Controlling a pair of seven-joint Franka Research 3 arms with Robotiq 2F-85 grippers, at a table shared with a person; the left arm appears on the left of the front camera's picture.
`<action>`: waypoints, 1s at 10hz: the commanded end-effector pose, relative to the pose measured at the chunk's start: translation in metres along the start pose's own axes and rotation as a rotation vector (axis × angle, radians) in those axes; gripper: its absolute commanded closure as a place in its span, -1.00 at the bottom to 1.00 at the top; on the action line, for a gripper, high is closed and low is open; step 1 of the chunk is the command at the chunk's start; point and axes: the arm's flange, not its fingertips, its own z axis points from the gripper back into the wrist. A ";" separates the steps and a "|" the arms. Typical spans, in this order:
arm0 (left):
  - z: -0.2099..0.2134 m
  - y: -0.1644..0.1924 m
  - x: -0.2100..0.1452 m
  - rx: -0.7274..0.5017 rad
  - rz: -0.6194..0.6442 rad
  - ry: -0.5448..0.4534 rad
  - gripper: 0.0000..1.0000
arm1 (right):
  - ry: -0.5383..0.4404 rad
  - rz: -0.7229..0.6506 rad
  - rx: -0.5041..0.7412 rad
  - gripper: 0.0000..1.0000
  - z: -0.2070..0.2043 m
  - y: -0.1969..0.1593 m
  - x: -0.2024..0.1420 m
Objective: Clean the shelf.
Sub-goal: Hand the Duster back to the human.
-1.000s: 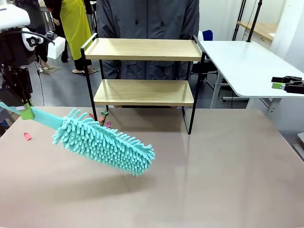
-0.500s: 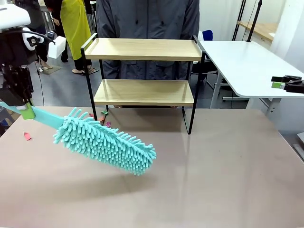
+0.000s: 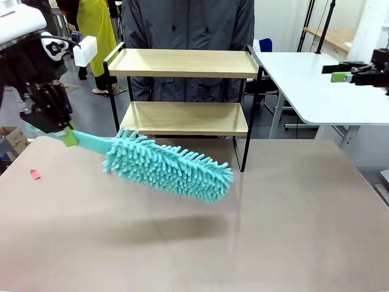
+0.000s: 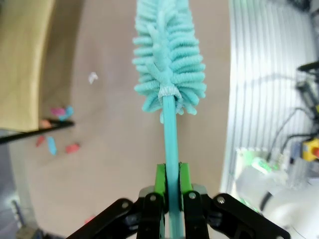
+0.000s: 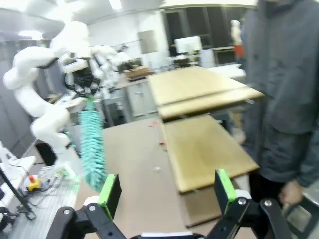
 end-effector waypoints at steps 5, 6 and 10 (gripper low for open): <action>-0.042 0.018 -0.014 0.120 -0.119 -0.329 0.74 | -0.036 -0.079 0.089 -1.00 -0.063 0.060 -0.041; -0.044 0.022 -0.010 0.129 -0.147 -0.337 0.74 | -0.032 -0.099 0.042 -1.00 -0.068 0.057 -0.048; -0.038 0.022 -0.013 0.112 -0.098 -0.299 0.74 | -0.021 -0.104 0.102 -1.00 -0.059 0.058 -0.048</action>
